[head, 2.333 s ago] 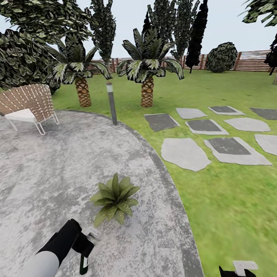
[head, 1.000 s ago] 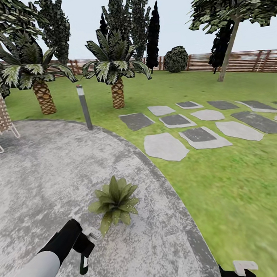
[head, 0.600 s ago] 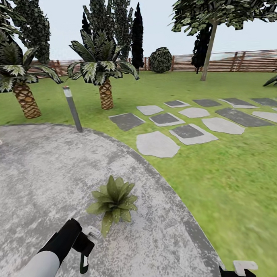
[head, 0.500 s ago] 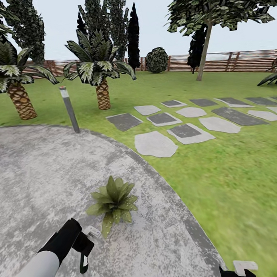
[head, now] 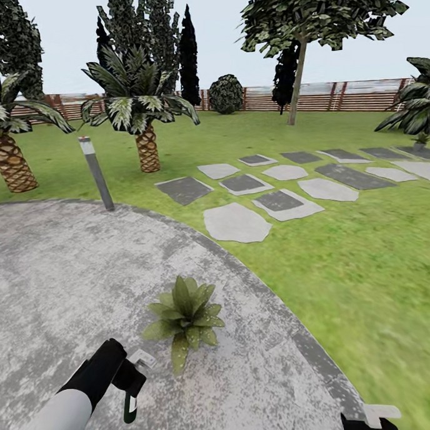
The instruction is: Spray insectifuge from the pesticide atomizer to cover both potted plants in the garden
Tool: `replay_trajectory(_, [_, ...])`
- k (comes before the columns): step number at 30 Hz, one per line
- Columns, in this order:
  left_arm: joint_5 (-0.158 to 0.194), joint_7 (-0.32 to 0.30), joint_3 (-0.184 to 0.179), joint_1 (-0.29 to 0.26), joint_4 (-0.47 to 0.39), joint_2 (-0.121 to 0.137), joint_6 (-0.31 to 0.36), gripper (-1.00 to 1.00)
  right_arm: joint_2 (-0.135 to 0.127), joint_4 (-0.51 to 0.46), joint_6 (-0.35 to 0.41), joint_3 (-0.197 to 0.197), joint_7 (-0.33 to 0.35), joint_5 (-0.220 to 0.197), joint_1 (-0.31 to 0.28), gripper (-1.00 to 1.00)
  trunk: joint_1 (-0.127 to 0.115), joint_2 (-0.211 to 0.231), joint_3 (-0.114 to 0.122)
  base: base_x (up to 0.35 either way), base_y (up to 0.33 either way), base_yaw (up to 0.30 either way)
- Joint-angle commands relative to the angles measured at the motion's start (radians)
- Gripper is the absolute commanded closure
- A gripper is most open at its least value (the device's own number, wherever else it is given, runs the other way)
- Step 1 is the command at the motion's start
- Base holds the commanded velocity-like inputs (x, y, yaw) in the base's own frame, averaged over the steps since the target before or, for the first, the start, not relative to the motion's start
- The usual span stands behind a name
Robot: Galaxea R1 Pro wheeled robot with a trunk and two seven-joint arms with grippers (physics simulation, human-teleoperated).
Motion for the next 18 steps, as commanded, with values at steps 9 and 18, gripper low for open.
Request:
replay_trajectory(9, [-0.009,-0.009,0.004,0.0,-0.002,-0.001,0.002,1.0,0.002,0.0,-0.005,-0.009,0.008,0.005,-0.001,-1.0,0.0,0.0,0.002,0.0,0.318,-0.06])
replay_trajectory(18, [-0.008,-0.009,0.005,0.0,-0.003,-0.001,-0.005,1.0,0.002,0.0,-0.004,-0.009,0.008,0.005,-0.001,-1.0,0.0,0.0,0.01,0.0,0.251,-0.208])
